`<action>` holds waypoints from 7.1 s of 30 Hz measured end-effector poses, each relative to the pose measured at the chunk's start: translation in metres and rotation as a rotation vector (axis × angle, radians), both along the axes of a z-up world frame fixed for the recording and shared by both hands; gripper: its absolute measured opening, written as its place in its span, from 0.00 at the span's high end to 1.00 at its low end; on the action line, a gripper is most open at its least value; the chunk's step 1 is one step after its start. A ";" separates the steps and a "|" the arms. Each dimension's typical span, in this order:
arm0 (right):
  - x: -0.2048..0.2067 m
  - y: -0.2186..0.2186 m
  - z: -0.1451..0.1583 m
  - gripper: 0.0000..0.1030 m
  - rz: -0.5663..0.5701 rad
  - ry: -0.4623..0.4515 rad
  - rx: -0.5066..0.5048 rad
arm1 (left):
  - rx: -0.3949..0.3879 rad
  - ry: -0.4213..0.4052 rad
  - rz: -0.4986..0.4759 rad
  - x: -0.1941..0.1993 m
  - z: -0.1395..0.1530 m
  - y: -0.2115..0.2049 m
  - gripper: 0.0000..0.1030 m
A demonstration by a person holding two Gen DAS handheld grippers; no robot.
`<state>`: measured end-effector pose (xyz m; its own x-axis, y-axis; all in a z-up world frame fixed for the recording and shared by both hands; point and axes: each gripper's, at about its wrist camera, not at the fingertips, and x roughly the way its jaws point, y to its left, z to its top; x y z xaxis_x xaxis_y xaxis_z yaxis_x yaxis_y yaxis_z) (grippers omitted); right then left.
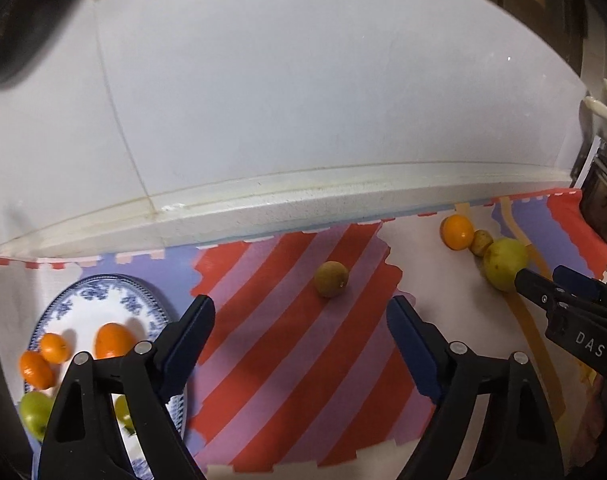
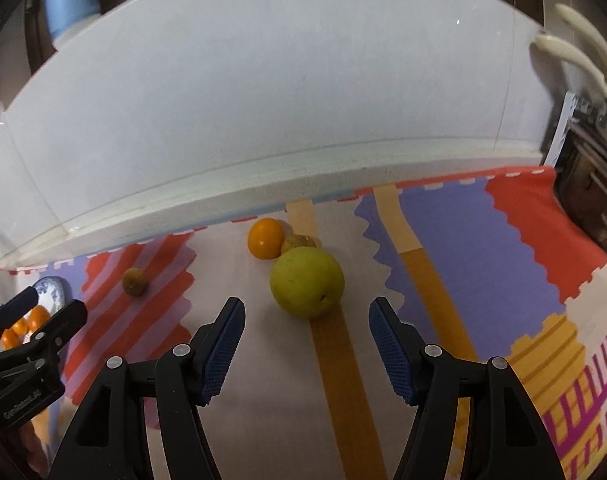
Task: Organize fruits
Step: 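Move the left tool toward a brown round fruit while the right tool approaches the large yellow-green pear, then close the left tool on the brown fruit while the right tool grasps the pear, then carry the brown fruit with the left tool over the plate while the right tool carries the pear, then open the left tool onto the plate while the right tool releases the pear there, then move the left tool toward an orange while the right tool approaches a small yellow lime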
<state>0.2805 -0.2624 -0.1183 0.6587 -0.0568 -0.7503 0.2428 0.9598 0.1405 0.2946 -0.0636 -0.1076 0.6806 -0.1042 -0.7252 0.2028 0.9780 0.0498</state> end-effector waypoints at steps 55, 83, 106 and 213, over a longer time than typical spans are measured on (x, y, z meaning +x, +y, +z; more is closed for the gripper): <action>0.022 -0.007 -0.024 0.51 0.048 -0.018 0.026 | -0.062 0.079 -0.078 0.026 -0.017 -0.011 0.75; -0.071 0.083 0.095 0.51 0.313 -0.252 -0.002 | -0.143 -0.155 0.008 -0.095 0.098 0.062 0.75; -0.103 0.174 0.110 0.51 0.475 -0.279 0.024 | -0.093 -0.194 0.134 -0.153 0.113 0.151 0.75; -0.109 0.168 0.090 0.39 0.431 -0.265 -0.043 | -0.015 -0.227 0.114 -0.160 0.108 0.138 0.26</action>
